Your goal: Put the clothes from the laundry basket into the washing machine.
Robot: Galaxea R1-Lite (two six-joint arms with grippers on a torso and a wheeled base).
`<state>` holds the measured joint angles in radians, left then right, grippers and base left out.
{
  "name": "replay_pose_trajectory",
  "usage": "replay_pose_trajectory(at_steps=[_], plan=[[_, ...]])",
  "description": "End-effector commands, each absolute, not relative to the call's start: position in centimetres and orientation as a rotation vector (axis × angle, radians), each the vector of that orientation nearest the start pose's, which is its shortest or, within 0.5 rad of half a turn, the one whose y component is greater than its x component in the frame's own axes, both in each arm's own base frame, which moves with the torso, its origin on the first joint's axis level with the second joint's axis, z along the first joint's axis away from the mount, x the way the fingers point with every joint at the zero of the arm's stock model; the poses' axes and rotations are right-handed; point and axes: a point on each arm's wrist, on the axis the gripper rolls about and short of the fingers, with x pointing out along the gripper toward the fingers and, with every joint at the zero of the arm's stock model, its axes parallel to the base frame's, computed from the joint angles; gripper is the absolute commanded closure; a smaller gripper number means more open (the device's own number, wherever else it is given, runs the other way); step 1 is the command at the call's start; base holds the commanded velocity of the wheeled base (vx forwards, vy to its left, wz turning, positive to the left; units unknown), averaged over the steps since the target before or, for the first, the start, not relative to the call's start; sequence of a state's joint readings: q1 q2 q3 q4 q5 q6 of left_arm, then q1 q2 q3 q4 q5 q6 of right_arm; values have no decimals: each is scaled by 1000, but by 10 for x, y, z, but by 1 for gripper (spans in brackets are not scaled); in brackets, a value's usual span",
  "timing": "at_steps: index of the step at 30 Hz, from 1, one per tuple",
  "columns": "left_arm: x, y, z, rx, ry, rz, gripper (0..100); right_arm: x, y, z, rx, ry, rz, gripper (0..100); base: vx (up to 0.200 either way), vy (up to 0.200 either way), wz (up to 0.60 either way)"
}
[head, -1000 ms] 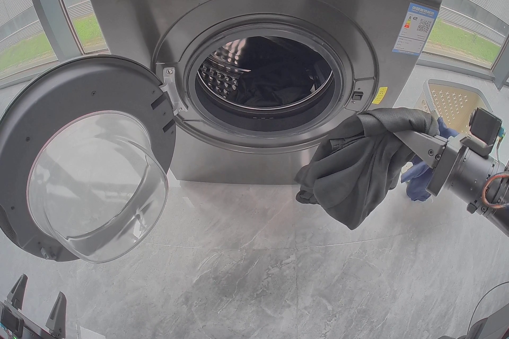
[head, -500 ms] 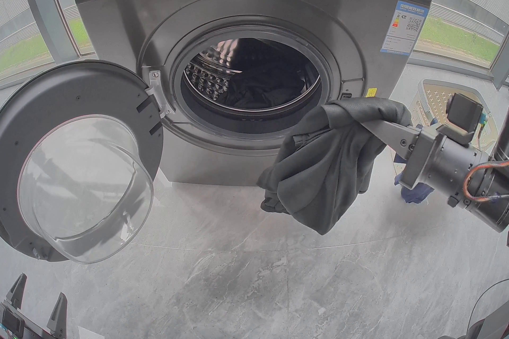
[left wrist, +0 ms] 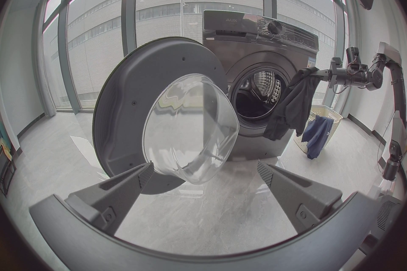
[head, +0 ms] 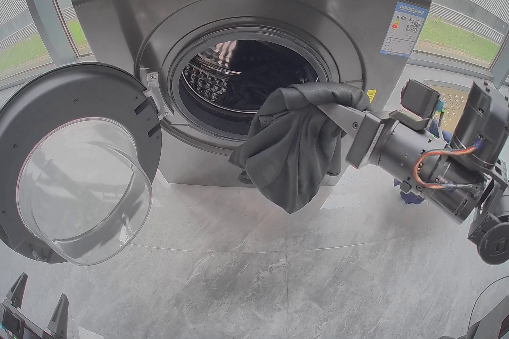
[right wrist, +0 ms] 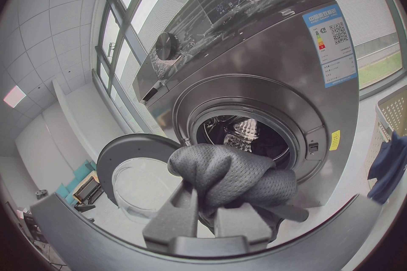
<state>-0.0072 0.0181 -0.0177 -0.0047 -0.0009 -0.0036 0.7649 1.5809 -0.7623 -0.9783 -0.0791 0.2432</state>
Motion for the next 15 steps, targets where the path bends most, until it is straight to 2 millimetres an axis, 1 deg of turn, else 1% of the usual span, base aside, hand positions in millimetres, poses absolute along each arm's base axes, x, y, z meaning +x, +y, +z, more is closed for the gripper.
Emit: replay_pose_trajectory(at_steps=[1, 2, 4, 7, 10, 13, 15], plan=[[-25, 0, 90, 3, -103, -1, 0, 213, 212, 236, 310, -74, 681, 100, 0, 0, 0], [-29, 0, 107, 8, -183, -2, 0, 212, 214, 240, 316, -84, 680, 100, 0, 0, 0], [-26, -1, 120, 8, -178, -24, 0, 214, 216, 240, 316, -83, 682, 100, 0, 0, 0], [-16, -1, 125, 9, -106, -107, 0, 222, 224, 234, 313, -74, 673, 100, 0, 0, 0], [-4, -3, 128, -1, -17, -239, 0, 228, 228, 233, 317, -86, 670, 100, 0, 0, 0], [5, -6, 134, -7, 49, -406, 0, 230, 230, 233, 316, -92, 667, 100, 0, 0, 0], [13, -8, 138, -7, 97, -449, 0, 231, 230, 233, 316, -92, 664, 100, 0, 0, 0]])
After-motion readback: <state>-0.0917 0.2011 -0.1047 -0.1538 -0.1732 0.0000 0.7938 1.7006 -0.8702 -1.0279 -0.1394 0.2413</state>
